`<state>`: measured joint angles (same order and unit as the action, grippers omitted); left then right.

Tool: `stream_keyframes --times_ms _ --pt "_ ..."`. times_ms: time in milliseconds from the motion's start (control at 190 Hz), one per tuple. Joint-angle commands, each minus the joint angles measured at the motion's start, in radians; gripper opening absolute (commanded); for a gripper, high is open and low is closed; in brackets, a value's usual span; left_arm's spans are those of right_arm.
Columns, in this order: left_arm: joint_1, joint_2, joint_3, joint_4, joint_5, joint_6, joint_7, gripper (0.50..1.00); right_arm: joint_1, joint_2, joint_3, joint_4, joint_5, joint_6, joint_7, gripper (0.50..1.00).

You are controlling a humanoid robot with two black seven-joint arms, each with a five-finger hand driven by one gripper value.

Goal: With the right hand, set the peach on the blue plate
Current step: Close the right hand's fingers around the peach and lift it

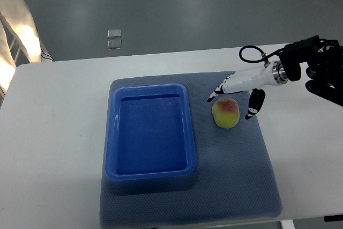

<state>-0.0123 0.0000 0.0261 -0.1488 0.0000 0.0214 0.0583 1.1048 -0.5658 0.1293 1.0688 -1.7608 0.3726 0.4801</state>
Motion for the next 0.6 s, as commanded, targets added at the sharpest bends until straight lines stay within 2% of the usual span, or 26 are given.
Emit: stream_keyframes --times_ms 0,594 --pt "0.0 0.0 0.0 0.0 0.0 0.0 0.0 1.0 -0.019 0.001 0.001 -0.003 0.0 -0.012 0.0 0.926" --pt "0.0 0.0 -0.002 0.0 0.0 0.0 0.0 1.0 -0.102 0.066 0.004 -0.073 0.0 -0.113 -0.023 0.926"
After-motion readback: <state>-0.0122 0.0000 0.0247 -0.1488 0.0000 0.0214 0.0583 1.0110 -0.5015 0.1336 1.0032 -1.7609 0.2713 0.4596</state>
